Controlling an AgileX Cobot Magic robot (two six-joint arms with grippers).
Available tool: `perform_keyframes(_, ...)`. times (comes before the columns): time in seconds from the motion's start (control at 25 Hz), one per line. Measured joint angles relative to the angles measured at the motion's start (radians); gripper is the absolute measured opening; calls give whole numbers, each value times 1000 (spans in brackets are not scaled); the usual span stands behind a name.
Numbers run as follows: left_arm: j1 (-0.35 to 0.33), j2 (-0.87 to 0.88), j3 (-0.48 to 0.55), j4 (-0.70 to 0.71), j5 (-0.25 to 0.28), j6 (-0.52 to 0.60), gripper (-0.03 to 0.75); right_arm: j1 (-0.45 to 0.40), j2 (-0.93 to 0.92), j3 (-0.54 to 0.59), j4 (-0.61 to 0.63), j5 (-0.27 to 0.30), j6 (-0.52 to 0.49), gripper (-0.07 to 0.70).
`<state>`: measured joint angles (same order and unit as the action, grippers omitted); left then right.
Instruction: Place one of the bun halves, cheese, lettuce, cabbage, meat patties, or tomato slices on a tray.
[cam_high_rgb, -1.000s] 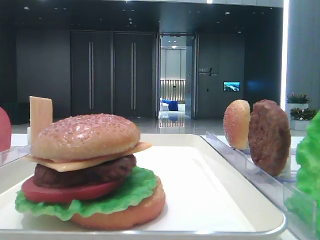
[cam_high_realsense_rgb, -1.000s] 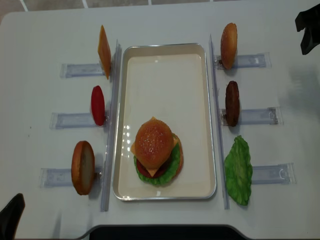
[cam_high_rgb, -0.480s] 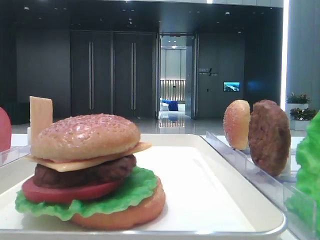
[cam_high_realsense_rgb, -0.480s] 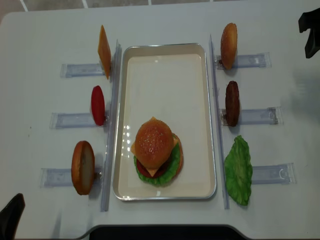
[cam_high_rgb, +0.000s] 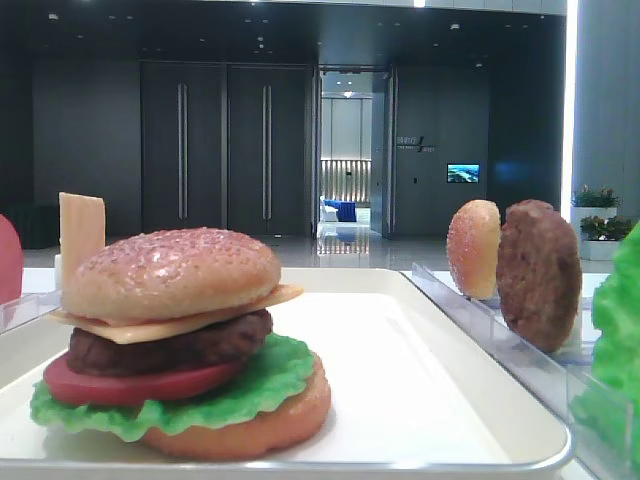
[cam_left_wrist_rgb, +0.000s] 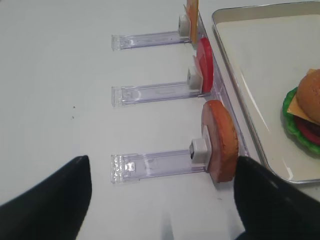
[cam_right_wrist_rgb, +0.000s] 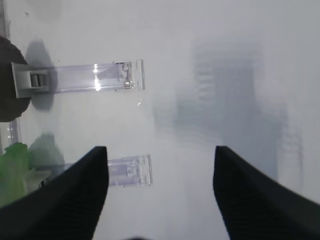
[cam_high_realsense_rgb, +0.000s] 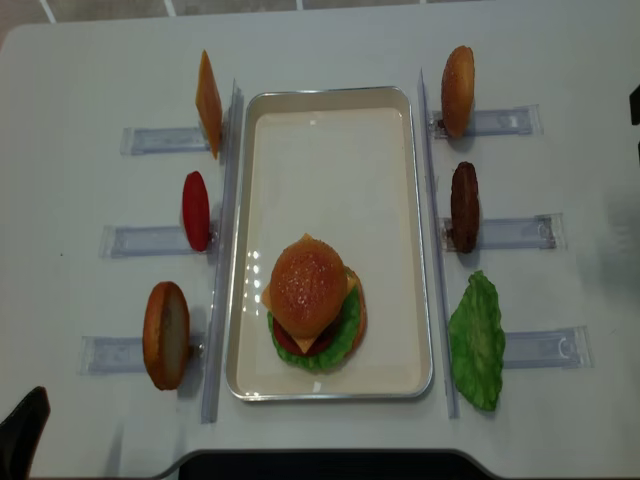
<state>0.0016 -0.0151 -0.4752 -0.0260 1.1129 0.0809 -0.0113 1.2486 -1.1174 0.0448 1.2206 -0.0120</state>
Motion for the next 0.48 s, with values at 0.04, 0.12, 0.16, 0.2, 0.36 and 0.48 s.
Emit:
perform_keyframes(0.04,0,0,0,0,0,0,692,0,-34,19,0,1,3,434)
perform_keyframes(0.12,0,0,0,0,0,0,692,0,-97,60,0,1,12,434)
perform_keyframes(0.16,0,0,0,0,0,0,692,0,-133,78,0,1,20,434)
perform_keyframes(0.2,0,0,0,0,0,0,692,0,-168,99,0,2,24,434)
perform_keyframes(0.36,0,0,0,0,0,0,692,0,-303,177,0,2,47,434)
perform_keyframes(0.48,0,0,0,0,0,0,692,0,-416,224,0,3,50,434)
